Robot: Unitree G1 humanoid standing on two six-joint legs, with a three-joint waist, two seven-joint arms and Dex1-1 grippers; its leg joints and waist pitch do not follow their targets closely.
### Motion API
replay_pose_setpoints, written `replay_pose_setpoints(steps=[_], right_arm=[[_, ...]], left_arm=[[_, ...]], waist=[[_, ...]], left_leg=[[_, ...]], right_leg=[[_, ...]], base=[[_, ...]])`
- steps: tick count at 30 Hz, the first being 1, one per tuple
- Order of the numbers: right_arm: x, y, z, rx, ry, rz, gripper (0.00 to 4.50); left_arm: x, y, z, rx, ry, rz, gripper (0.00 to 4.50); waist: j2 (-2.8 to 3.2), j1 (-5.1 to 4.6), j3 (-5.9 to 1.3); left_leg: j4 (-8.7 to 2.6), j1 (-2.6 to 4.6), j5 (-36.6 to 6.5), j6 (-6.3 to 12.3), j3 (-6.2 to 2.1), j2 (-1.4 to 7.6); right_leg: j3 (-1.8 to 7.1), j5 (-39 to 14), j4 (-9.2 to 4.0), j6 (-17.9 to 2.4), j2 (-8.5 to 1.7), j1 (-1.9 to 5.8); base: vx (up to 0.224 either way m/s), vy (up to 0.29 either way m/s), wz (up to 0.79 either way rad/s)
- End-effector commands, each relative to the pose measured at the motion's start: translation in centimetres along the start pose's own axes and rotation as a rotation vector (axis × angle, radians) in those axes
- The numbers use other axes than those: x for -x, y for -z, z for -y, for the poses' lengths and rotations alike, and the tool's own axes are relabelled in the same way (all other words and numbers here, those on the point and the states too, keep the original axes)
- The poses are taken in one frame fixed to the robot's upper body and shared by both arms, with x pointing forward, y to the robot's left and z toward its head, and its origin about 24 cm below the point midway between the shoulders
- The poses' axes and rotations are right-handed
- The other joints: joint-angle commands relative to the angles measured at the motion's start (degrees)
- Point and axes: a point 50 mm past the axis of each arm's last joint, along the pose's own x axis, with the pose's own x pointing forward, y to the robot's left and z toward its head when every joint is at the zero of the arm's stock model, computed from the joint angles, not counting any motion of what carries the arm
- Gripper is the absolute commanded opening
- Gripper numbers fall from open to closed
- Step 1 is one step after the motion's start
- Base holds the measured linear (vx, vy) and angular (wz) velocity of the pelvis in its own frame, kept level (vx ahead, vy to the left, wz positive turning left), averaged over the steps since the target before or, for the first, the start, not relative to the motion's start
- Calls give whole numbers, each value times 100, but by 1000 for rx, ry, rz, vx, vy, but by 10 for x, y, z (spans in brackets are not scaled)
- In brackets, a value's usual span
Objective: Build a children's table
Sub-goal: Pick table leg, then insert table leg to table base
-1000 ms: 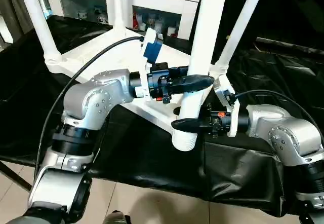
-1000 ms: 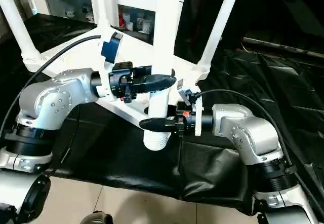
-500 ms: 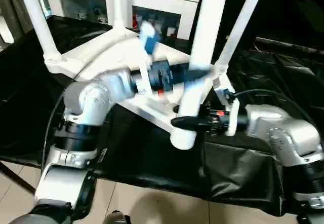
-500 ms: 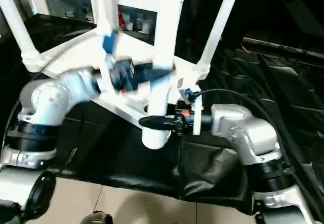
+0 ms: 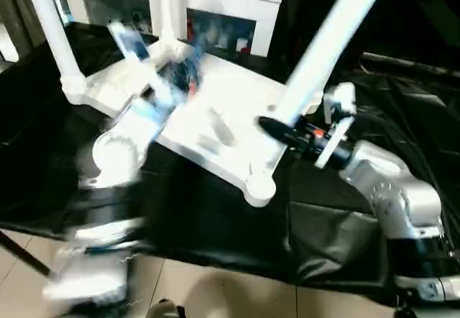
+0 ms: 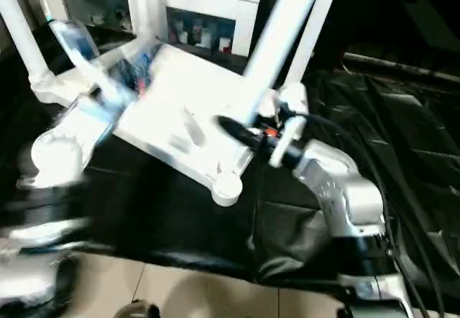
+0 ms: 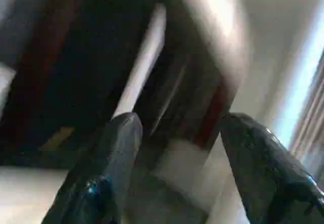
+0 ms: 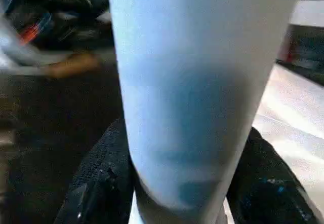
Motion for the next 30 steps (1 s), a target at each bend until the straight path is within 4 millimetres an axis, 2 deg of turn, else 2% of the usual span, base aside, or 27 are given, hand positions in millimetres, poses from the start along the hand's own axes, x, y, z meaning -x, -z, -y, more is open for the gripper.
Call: replay_pose_setpoints(steps=[1,3,4,6,7,9,10,12,14,15,16,17,18,19,20,21,22,23,24,25,27,28,29,30], right_arm=[[8,6,14,55,119,-41,189],[10,9,17,65,154,-49,189],[14,11,23,70,213,-59,189],[16,11,24,70,226,-58,189],[19,13,25,77,241,-66,189],[21,15,25,81,242,-72,189],[23,18,23,85,237,-82,189],[24,20,22,90,236,-87,189],[25,21,21,92,236,-90,189],[25,21,21,92,237,-91,189],[26,23,21,92,238,-94,189],[26,23,20,92,238,-94,189],[28,24,19,92,238,-97,189],[29,24,18,92,239,-99,189],[29,24,18,92,239,-99,189],[30,25,17,89,239,-100,189],[31,25,16,89,239,-100,189],[32,26,15,90,238,-101,189],[32,26,15,90,237,-102,189],[32,26,14,91,234,-103,189],[33,28,11,94,227,-109,189],[34,29,11,95,226,-111,189],[34,29,10,96,224,-112,189],[34,29,10,98,224,-112,189]], left_arm=[[-7,15,6,-149,83,-165,297],[-6,16,4,-175,100,-195,297],[-3,23,2,-237,161,-289,297],[-2,25,2,-253,181,-317,297],[2,38,1,-323,255,-447,297],[5,45,0,-354,291,-516,297],[9,56,-4,-398,329,-619,297],[12,64,-7,-437,351,-700,297],[15,71,-10,-460,368,-772,297],[15,72,-11,-463,370,-778,297],[16,75,-12,-484,379,-804,297],[16,75,-12,-490,382,-809,297],[15,77,-14,-491,378,-816,297],[14,78,-15,-506,373,-824,297],[14,78,-15,-506,373,-824,297],[12,80,-16,-517,362,-828,297],[9,82,-17,-522,345,-821,297],[4,86,-18,-544,326,-806,297],[2,87,-18,-548,317,-797,297],[-1,88,-18,-540,300,-782,297],[-4,94,-17,-537,291,-799,297],[-4,95,-18,-544,296,-812,297],[-4,97,-17,-548,306,-829,297],[-3,99,-18,-561,313,-845,297]], waist=[[116,-47,-448],[113,-60,-451],[106,-64,-453],[105,-87,-454],[125,-95,-451],[116,-98,-449],[162,-104,-448],[145,-113,-452],[156,-111,-459],[158,-108,-463],[268,-109,-459],[211,-117,-458],[239,-111,-463],[226,-114,-454],[242,-105,-456],[293,-91,-460],[276,-106,-454],[309,-94,-464],[315,-109,-453],[285,-100,-458],[404,-97,-460],[351,-108,-463],[397,-98,-469],[397,-98,-469]], left_leg=[[-446,315,-1284,-692,-213,271],[-453,309,-1360,-779,-200,261],[-454,302,-1398,-785,-198,265],[-447,288,-1421,-723,-189,256],[-438,284,-1430,-666,-187,248],[-440,283,-1453,-619,-187,259],[-443,289,-1491,-622,-187,256],[-443,291,-1572,-620,-191,261],[-439,294,-1595,-614,-197,272],[-434,298,-1588,-603,-193,276],[-438,313,-1624,-629,-196,279],[-438,308,-1677,-620,-193,275],[-437,312,-1671,-613,-197,280],[-436,305,-1680,-592,-189,275],[-429,320,-1738,-578,-182,273],[-429,314,-1734,-579,-199,282],[-430,326,-1798,-575,-187,276],[-423,326,-1798,-576,-202,275],[-427,311,-1831,-548,-192,265],[-421,300,-1862,-491,-203,265],[-410,288,-1823,-432,-214,258],[-409,274,-1811,-385,-215,257],[-400,268,-1745,-342,-222,254],[-400,268,-1745,-342,-222,254]], right_leg=[[205,-1000,-446,-583,-286,80],[197,-799,-409,-784,-280,77],[194,-751,-396,-851,-291,87],[203,-656,-389,-966,-303,95],[207,-651,-404,-1009,-309,95],[217,-679,-408,-996,-312,103],[217,-684,-414,-1010,-307,93],[219,-704,-414,-1046,-317,97],[217,-649,-399,-1123,-336,102],[216,-610,-388,-1178,-341,102],[215,-516,-387,-1250,-337,85],[210,-448,-376,-1298,-321,100],[209,-410,-366,-1328,-331,104],[212,-418,-380,-1347,-329,100],[215,-466,-395,-1365,-332,94],[214,-426,-377,-1394,-346,109],[211,-419,-394,-1397,-322,96],[211,-391,-380,-1417,-337,112],[216,-419,-409,-1413,-329,111],[215,-547,-417,-1432,-358,139],[223,-551,-434,-1439,-369,142],[219,-553,-443,-1434,-358,158],[217,-559,-432,-1452,-373,164],[217,-559,-432,-1452,-373,164]], base=[[0,0,0],[0,0,0],[0,0,0],[0,0,0],[0,0,0],[0,0,0],[0,0,0],[0,0,0],[0,0,0],[0,0,0],[0,0,0],[0,0,0],[0,0,0],[0,0,0],[0,0,0],[0,0,0],[0,0,0],[0,0,0],[0,0,0],[0,0,0],[0,0,0],[0,0,0],[0,0,0],[0,0,0]])
